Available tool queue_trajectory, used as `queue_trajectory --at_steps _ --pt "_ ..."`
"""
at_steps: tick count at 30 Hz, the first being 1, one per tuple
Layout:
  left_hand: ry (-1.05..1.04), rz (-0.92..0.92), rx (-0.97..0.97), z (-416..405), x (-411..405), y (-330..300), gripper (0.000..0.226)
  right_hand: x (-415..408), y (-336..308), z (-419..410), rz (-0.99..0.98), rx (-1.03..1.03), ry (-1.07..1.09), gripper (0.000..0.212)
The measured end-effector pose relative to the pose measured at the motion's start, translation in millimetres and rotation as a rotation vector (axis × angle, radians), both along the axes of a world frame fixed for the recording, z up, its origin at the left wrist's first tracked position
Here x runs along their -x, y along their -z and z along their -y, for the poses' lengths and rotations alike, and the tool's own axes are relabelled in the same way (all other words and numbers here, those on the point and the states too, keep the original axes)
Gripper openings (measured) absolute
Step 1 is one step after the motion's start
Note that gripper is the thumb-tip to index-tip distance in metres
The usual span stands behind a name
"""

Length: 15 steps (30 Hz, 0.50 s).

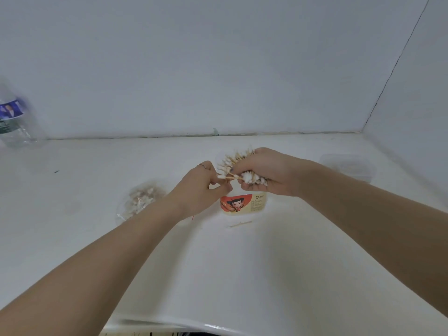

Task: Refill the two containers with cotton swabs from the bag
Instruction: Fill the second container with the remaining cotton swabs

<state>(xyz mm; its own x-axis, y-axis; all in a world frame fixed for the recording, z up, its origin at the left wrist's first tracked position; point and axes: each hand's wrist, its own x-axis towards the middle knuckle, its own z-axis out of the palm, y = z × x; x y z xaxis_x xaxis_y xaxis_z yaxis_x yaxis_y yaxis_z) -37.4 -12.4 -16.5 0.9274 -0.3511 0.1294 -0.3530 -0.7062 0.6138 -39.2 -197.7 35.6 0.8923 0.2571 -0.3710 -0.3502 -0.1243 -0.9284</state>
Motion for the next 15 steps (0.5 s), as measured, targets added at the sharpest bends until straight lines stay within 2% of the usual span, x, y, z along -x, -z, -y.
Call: queue_trajectory --at_steps 2,6,15 --pt "-0.006 0.002 0.004 -0.3 -1.0 -0.2 0.026 1.3 1.4 -1.5 -0.005 -0.002 -0.006 0.012" --pt "0.003 -0.004 0.093 0.8 0.0 -3.5 0.009 1.0 2.6 -2.8 -0.016 -0.014 0.01 0.013" --pt "0.01 -0.012 0.094 2.7 1.7 -7.1 0.019 -1.9 6.1 2.0 -0.007 -0.067 0.098 0.006"
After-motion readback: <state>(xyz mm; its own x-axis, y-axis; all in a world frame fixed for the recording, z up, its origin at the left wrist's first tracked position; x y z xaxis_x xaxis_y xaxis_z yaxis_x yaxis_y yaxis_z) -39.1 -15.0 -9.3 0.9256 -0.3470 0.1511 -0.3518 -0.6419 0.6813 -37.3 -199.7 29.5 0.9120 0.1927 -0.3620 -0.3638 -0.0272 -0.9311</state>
